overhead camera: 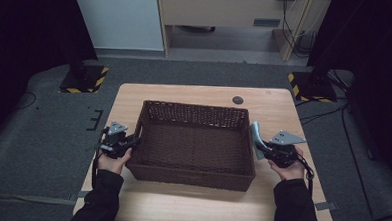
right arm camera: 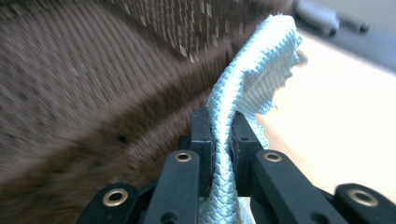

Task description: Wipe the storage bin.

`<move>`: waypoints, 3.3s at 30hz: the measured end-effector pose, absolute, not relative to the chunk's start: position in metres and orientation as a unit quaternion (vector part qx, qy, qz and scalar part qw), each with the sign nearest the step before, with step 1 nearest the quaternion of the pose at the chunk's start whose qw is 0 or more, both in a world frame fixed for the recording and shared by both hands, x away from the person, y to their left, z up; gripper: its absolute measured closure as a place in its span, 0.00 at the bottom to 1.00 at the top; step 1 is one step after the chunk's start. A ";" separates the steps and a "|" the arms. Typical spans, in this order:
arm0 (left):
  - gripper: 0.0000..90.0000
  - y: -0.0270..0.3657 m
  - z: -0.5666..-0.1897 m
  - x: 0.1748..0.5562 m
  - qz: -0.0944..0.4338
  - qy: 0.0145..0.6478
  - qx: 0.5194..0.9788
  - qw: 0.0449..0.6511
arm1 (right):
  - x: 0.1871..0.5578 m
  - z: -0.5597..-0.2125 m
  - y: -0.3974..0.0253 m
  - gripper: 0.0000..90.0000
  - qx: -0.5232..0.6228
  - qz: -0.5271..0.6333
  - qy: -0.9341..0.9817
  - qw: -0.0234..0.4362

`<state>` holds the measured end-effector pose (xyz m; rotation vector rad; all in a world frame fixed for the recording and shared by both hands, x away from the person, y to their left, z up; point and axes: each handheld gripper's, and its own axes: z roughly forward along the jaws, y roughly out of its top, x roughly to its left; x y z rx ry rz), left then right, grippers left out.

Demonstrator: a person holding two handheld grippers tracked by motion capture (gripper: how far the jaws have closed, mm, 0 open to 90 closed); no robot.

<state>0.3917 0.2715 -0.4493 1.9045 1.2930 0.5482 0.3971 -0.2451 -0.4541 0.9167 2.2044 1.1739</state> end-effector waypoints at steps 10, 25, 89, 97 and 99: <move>0.59 0.276 -0.449 0.393 0.230 0.509 0.739 0.378 | 0.401 -0.480 -0.230 0.93 0.313 0.354 0.856 0.211; 0.62 0.278 -0.451 0.373 0.212 0.484 0.755 0.389 | 0.385 -0.460 -0.236 0.93 0.311 0.409 0.828 0.225; 0.76 0.280 -0.451 0.392 0.203 0.533 0.721 0.392 | 0.369 -0.489 -0.226 0.93 0.276 0.322 0.886 0.188; 0.65 0.283 -0.451 0.397 0.211 0.532 0.723 0.388 | 0.357 -0.448 -0.238 0.93 0.275 0.414 0.835 0.236; 0.58 0.283 -0.451 0.396 0.217 0.531 0.723 0.385 | 0.354 -0.442 -0.238 0.93 0.272 0.427 0.829 0.237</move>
